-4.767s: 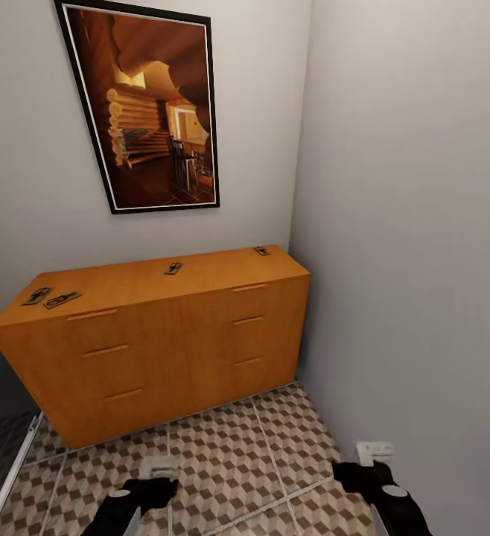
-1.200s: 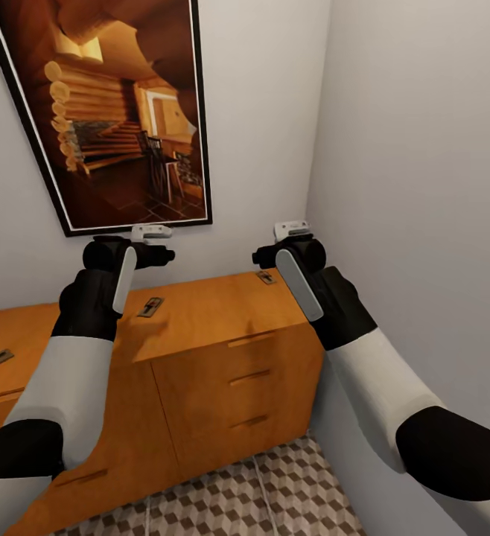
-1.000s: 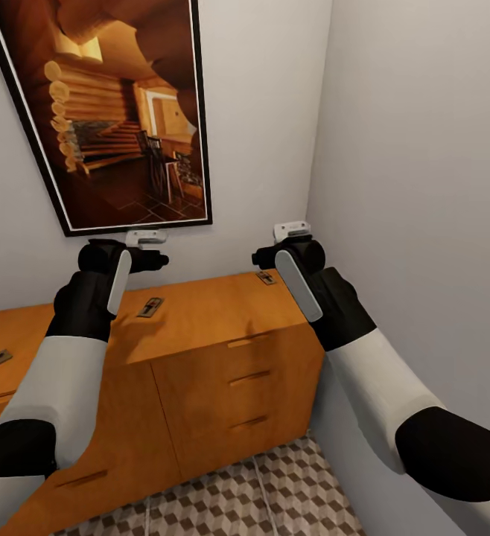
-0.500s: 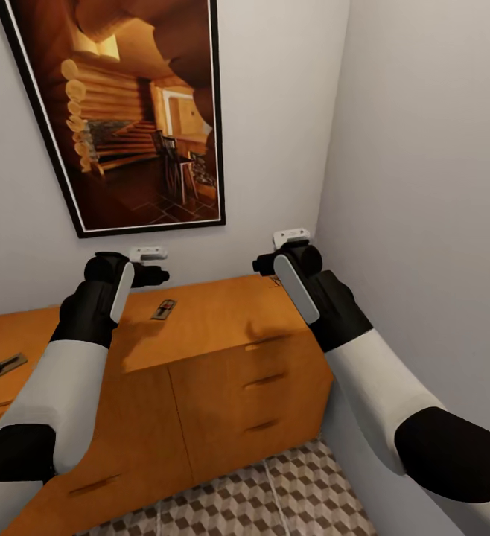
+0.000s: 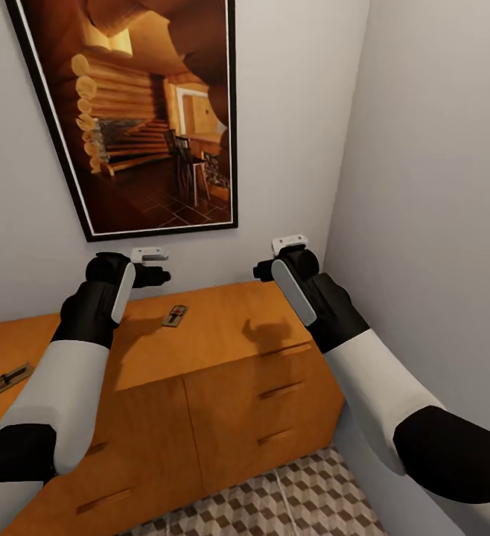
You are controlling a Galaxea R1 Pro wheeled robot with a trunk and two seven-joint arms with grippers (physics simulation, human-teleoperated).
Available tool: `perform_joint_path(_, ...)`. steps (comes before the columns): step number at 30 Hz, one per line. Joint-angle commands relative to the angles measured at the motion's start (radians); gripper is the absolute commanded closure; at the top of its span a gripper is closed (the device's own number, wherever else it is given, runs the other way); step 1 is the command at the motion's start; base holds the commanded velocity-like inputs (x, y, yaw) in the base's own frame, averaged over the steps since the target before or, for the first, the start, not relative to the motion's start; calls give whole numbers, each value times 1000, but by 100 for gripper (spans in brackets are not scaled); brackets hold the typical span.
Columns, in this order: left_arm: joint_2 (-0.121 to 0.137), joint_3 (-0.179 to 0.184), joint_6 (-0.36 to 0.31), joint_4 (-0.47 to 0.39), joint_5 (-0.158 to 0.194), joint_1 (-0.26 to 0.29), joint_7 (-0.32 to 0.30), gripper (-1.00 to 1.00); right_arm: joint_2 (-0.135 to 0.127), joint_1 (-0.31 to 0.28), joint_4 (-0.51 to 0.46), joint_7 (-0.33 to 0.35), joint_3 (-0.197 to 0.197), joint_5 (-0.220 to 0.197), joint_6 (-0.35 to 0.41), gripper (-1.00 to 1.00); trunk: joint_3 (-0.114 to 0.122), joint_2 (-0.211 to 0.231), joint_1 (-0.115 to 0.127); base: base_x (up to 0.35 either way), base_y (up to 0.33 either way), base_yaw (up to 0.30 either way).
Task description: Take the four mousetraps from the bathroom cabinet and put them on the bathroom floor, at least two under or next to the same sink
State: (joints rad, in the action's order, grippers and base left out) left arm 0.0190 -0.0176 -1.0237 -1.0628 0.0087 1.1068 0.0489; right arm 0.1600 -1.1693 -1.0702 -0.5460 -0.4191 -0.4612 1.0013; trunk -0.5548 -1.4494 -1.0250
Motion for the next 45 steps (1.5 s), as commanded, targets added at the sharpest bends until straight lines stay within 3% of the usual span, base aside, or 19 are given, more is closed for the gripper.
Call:
perform_joint_path(1, 0, 1, -4, 0, 1, 0, 3, -100, 0, -1, 0, -11, -2, -10, 2, -100, -1, -1, 0, 12, 13, 0)
perform_joint_path(7, -8, 8, -2, 42, -2, -2, 3, -100, -1, -1, 5, -11, -2, -11, 2, -100, -1, -1, 0, 5, 6, 0)
perform_joint_path(15, -19, 45, 0, 125, -2, -2, 3, -100, -3, -2, 79, -11, 3, -11, 2, -100, -1, -1, 0, 19, 1, 0)
perform_joint_path(23, -22, 49, -2, 151, 3, -2, 2, -100, -2, -6, 120, -10, 5, -12, 2, -100, -1, -1, 0, 213, 0, 0)
perform_joint_path(30, -40, 50, -3, 162, 6, -2, 1, -100, -1, -7, 141, -9, 5, -18, 3, -100, -1, -1, 0, 115, 0, 0)
perform_joint_path(39, -41, 50, -4, 164, 7, -1, 0, -100, -6, -7, 174, -13, 5, -117, 3, -100, -1, -1, 0, 11, 0, 0)
perform_joint_path(45, -33, 49, -5, 174, 7, -1, -2, -100, -8, -7, 198, -15, 5, -135, 3, -100, -1, -1, 0, 1, 0, 0)
